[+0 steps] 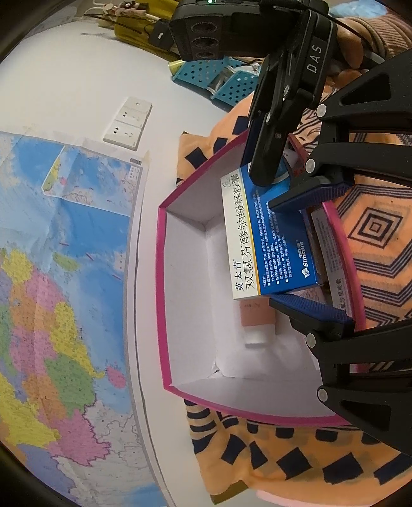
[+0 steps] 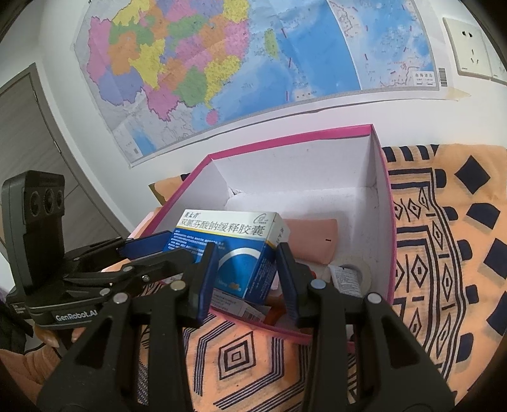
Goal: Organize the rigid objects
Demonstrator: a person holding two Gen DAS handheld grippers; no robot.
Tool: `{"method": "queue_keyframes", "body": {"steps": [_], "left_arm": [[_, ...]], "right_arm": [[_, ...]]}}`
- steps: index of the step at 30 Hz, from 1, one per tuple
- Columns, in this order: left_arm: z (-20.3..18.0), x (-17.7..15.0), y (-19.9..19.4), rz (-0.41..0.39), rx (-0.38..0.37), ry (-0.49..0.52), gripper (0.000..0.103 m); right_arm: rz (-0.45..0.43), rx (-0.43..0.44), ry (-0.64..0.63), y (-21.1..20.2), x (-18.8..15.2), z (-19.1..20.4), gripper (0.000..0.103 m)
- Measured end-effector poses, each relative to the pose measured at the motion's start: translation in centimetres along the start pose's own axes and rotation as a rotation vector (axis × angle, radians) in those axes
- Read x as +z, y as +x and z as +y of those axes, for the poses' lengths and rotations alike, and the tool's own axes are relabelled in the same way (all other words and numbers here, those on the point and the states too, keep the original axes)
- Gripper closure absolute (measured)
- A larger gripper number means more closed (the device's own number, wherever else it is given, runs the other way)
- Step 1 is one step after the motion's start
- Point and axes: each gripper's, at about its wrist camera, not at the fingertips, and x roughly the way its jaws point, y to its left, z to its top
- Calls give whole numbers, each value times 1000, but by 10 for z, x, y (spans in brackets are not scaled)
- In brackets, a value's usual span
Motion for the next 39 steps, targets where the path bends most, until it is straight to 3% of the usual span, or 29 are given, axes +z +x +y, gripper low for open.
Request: {"method": "queue_keyframes", "body": {"steps": [27, 33, 35, 39], "left_arm": [[20, -1, 26, 60, 30, -40, 48], [23, -7, 14, 24, 73, -37, 34], [23, -11, 2, -14, 84, -34, 21], [20, -22, -25, -98, 120, -17, 8]], "right_arm": [[57, -66, -4, 28, -2, 1, 62], [25, -68, -19, 17, -7, 4, 59], [5, -70, -44, 10, -12, 9, 50], [-31, -70, -84, -8, -25, 22, 40]]}}
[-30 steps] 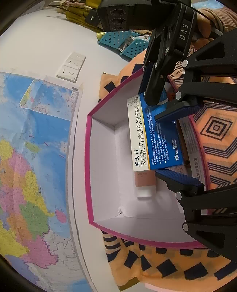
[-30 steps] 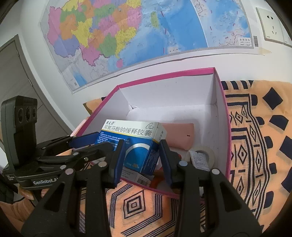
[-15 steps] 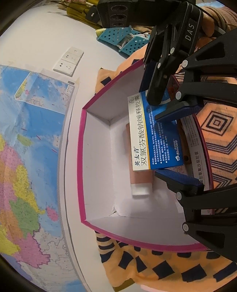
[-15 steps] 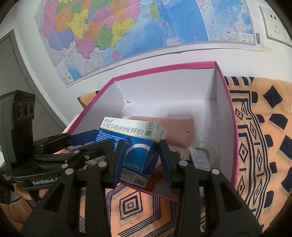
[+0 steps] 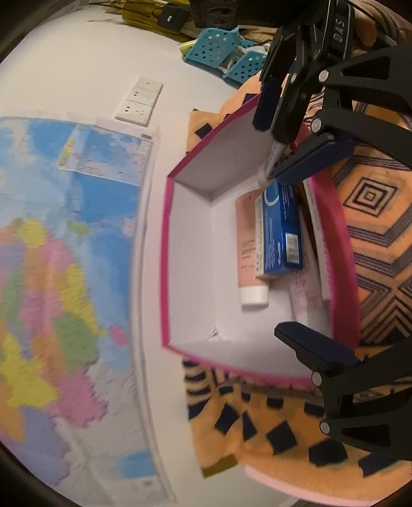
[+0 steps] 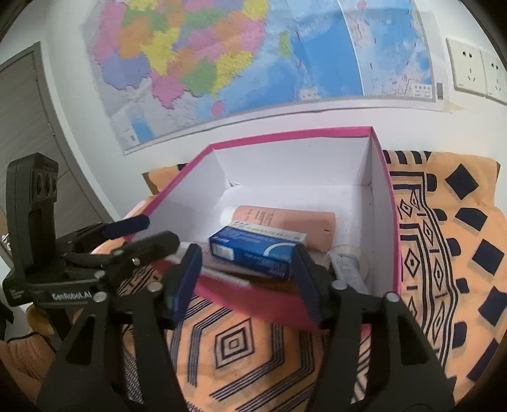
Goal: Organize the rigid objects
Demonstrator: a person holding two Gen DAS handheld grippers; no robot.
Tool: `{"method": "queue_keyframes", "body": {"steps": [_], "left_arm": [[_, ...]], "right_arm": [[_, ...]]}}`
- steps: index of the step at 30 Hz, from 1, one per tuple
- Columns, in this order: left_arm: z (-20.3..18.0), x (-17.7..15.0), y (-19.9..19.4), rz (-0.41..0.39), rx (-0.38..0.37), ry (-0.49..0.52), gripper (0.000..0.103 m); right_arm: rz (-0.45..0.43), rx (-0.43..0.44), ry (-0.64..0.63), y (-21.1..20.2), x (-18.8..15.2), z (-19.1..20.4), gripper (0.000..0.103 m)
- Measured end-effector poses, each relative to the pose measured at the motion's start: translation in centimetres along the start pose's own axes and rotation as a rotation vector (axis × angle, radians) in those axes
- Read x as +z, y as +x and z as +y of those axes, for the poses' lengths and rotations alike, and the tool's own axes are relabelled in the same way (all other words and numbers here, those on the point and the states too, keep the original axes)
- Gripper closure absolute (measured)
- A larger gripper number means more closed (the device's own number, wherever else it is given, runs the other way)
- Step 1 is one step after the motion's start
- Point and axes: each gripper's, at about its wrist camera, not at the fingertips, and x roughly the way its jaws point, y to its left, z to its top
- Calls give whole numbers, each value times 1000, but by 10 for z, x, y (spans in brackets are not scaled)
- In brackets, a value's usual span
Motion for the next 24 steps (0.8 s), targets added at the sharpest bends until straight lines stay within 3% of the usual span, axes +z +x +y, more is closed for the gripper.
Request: {"method": "queue_keyframes", "body": {"steps": [2, 3, 5, 7, 15, 24], "left_arm": [[1, -7, -14, -40, 21, 3, 0], [2, -9, -18, -52, 29, 4, 0], [2, -18, -28, -60, 57, 18, 0], [4, -28, -34, -57, 97, 8, 0], [7, -63, -36, 15, 122, -38, 0], [-3, -81, -39, 40, 187, -12, 0]], "right_arm": [[-11, -12, -20, -7, -8, 6, 32], [-33, -26, -36, -12, -13, 11, 30], [-55, -58, -57, -20, -21, 18, 12], [-74, -99, -60, -25, -31, 24, 5], [-44, -145, -63, -28, -65, 36, 5], [-29, -158, -33, -35, -85, 39, 5]]}}
